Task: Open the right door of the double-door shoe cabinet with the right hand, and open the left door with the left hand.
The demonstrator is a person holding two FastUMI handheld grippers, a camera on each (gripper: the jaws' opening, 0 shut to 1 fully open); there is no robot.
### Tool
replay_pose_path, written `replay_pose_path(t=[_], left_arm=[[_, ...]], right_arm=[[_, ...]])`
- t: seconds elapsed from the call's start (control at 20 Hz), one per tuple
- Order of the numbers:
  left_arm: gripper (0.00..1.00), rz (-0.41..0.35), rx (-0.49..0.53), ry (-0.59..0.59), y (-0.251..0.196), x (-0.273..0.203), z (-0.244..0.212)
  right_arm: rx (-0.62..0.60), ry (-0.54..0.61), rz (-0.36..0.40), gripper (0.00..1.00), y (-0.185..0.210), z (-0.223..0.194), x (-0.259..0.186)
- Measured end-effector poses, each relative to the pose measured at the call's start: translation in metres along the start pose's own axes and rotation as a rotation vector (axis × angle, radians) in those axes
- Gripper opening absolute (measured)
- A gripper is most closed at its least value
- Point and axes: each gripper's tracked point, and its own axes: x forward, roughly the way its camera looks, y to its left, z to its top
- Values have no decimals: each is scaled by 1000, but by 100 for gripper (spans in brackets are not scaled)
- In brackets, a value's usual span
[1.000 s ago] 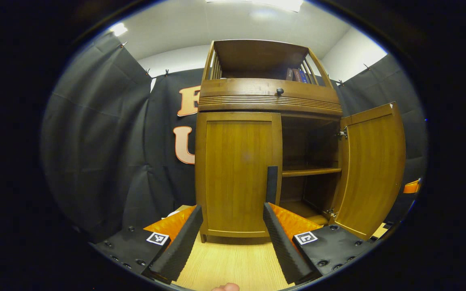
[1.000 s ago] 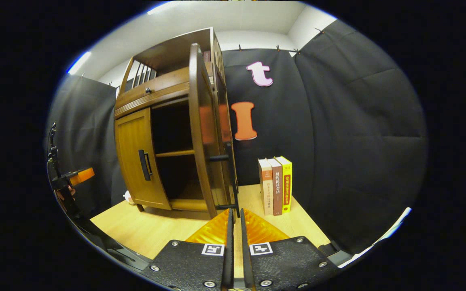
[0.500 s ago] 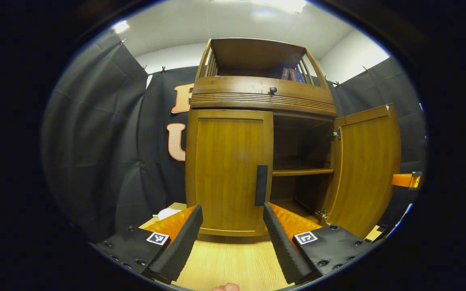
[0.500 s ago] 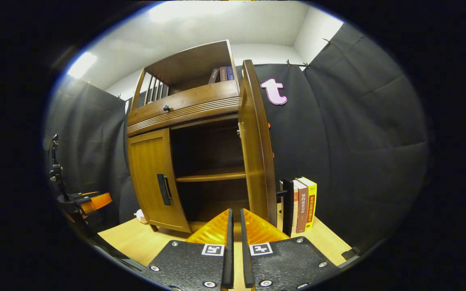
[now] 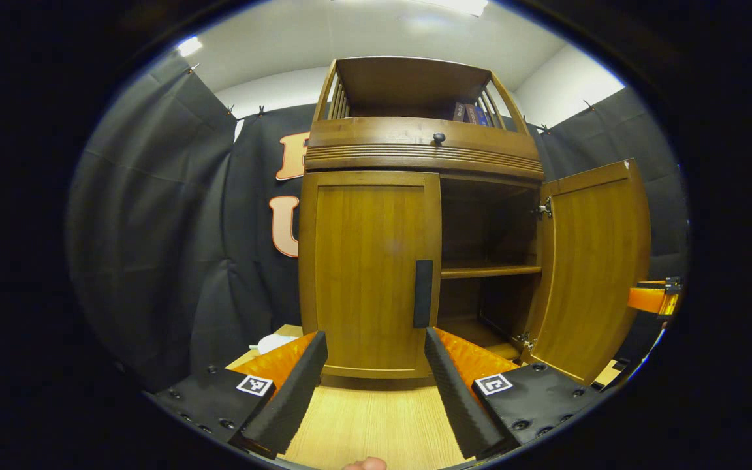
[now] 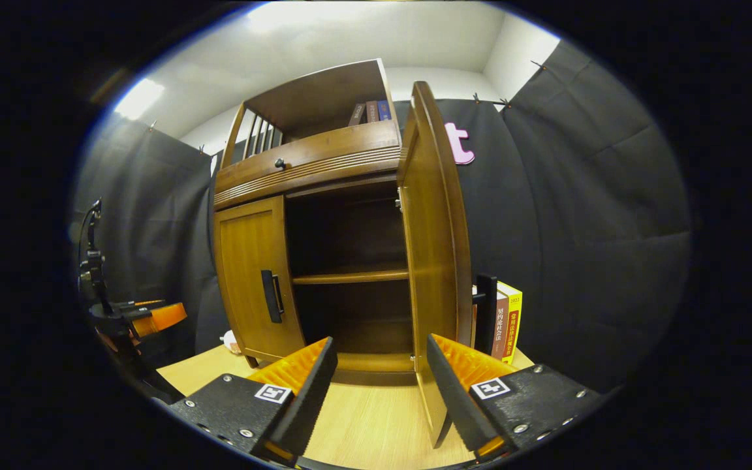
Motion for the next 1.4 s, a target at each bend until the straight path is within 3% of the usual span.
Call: replay_pose_path(t=[0.15,0.4,0.45,0.65,0.7,0.8,0.95,1.0,1.05,1.2,1.25,1.3,1.4], left_arm=[[94,-37,-3,-15,-10,15,8],[94,-97,11,-44,-34,58,25],[94,-107,18,-51,-40,69,28],[94,-157,14,-56,-61,118,25],[94,-161,8,-45,-64,130,22],[94,-162,2,-23,-68,160,12],[94,-161,11,21,-74,197,-5],[94,-162,19,27,-76,208,-10],[94,-162,28,34,-78,216,-15],[94,-146,44,41,-77,234,-22],[94,-140,45,42,-76,237,-23],[94,-131,50,43,-75,239,-25],[94,-120,66,38,-74,243,-25]], right_arm=[[-46,6,-6,92,0,0,-4],[-4,1,-8,92,12,0,-5],[-6,1,-11,98,12,1,-5],[-5,4,-22,92,11,1,-13],[-3,0,-28,98,9,0,-16],[2,1,-43,92,5,0,-18],[13,11,-68,92,-1,-3,-23],[20,12,-75,98,-3,-3,-25],[28,11,-81,92,-5,-3,-26],[30,3,-104,92,-15,-1,-31],[30,-3,-111,98,-17,2,-33],[29,-6,-119,92,-20,3,-35],[26,-8,-132,92,-26,3,-37]])
